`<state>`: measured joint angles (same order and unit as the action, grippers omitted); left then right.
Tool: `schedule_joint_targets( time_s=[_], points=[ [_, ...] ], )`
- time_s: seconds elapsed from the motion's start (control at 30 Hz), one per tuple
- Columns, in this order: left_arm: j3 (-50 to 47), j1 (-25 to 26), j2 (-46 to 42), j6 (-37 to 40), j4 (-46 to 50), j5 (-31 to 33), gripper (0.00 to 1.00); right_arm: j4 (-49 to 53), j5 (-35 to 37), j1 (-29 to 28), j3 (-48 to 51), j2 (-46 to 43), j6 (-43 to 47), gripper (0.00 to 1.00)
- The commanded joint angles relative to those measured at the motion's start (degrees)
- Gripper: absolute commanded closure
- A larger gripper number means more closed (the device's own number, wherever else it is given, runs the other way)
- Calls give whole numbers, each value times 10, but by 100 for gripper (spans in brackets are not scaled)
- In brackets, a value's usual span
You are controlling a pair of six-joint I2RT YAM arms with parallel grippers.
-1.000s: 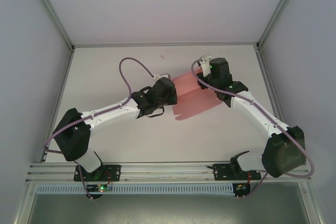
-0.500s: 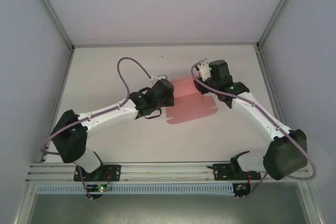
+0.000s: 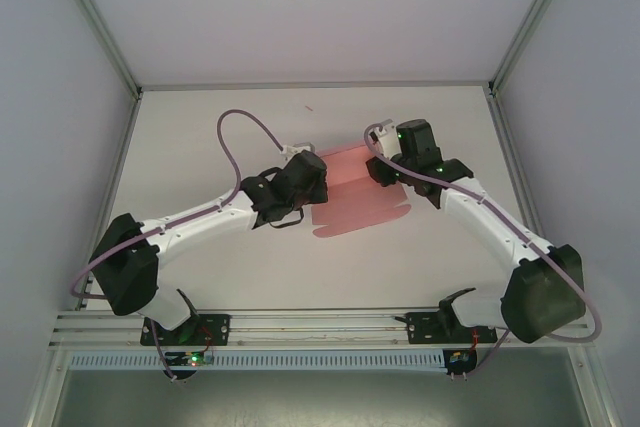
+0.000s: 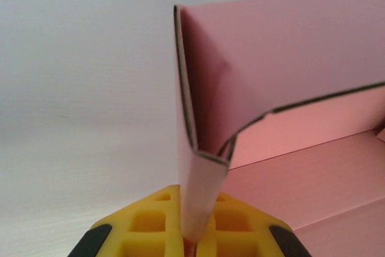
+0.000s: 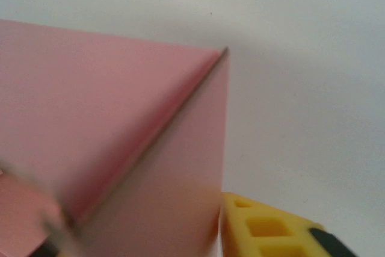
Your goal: Assemble paper box
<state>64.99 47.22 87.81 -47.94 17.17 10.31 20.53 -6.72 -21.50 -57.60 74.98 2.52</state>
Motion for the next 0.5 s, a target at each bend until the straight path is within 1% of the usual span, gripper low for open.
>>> schedule_joint_targets(
  time_s=[0.0, 0.03, 0.1, 0.17, 0.23, 0.27, 0.33, 0.37, 0.47],
  points=[
    [13, -4, 10, 15, -17, -16, 100, -21, 39, 7, 2, -19, -21, 65],
    [17, -5, 13, 16, -11, -18, 100, -25, 45, 7, 1, -21, -22, 66],
    [18, -4, 17, 16, -6, -18, 100, -27, 49, 8, -2, -23, -25, 72],
    [15, -4, 14, 17, -6, -15, 100, -18, 52, 8, -7, -19, -25, 72],
    [13, -4, 11, 16, -8, -12, 100, -12, 56, 8, -10, -15, -25, 68],
    [11, -4, 11, 18, -7, -10, 100, -11, 62, 8, -11, -14, -28, 69],
    [9, -4, 8, 17, -3, -7, 100, -11, 74, 11, -13, -13, -34, 80],
    [6, -3, 5, 18, -5, -6, 100, -12, 95, 10, -14, -13, -38, 89],
    [0, 2, -3, 18, -7, 6, 100, -9, 208, 4, -21, 2, -65, 96]
  ],
)
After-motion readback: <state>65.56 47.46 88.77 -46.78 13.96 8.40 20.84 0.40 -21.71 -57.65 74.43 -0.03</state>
